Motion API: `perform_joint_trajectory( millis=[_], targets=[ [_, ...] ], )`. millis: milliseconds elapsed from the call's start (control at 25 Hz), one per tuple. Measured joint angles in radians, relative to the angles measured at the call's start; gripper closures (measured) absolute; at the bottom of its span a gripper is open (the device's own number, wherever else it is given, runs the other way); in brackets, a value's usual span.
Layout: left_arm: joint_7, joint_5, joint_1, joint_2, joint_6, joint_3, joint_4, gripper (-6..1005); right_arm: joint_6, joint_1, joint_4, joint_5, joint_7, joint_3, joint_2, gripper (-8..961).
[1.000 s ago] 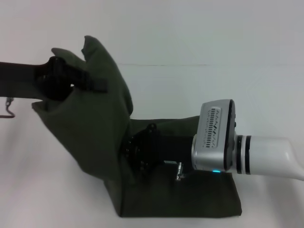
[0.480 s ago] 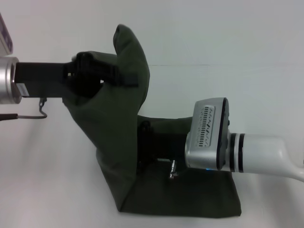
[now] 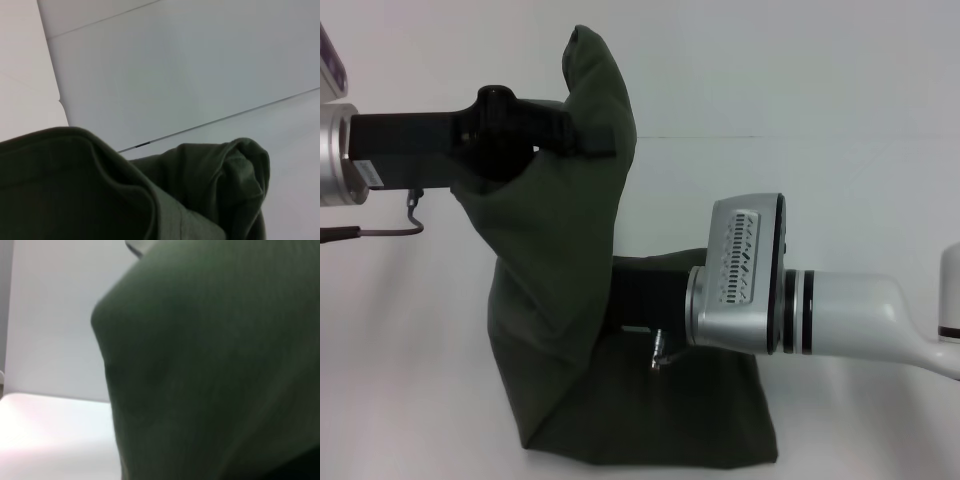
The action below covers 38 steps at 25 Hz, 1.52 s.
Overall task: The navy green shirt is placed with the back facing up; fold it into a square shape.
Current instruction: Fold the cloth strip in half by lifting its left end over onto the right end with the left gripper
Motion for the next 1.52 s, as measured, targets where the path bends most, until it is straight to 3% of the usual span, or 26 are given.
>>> perform_joint_trajectory(
  millis=[320, 680, 800, 920, 1080, 1240, 1440, 1520],
  targets=[
    [0.013, 0.011, 0.023, 0.0, -0.012, 0.009, -0.002, 923, 0.002, -0.012, 0.001, 0.0, -0.001, 0.013, -0.001, 953],
    [0.036, 0.013, 0.061, 0.002, -0.083, 0.069, -0.059, 925, -0.012, -0.153, -0.024, 0.004, 0.003, 0.039, -0.014, 953],
    [0.047, 0.014, 0.066, -0.002, -0.119, 0.092, -0.078, 925, -0.077, -0.243, -0.066, 0.005, 0.007, 0.056, -0.018, 775],
    [0.06, 0.014, 0.068, -0.01, -0.152, 0.115, -0.101, 925, -0.13, -0.326, -0.106, 0.007, 0.008, 0.094, -0.023, 712],
    [0.077, 0.012, 0.07, -0.038, -0.193, 0.129, -0.109, 925, -0.168, -0.408, -0.144, 0.008, 0.013, 0.157, -0.028, 628],
    [0.097, 0.007, 0.072, -0.067, -0.23, 0.13, -0.116, 925, -0.181, -0.453, -0.155, 0.008, 0.018, 0.199, -0.031, 544],
    [0.12, 0.005, 0.077, -0.104, -0.281, 0.13, -0.125, 926, -0.182, -0.474, -0.166, 0.008, 0.02, 0.229, -0.033, 344],
    [0.137, 0.006, 0.076, -0.112, -0.295, 0.131, -0.146, 926, -0.18, -0.479, -0.166, 0.008, 0.02, 0.24, -0.033, 344]
  ],
)
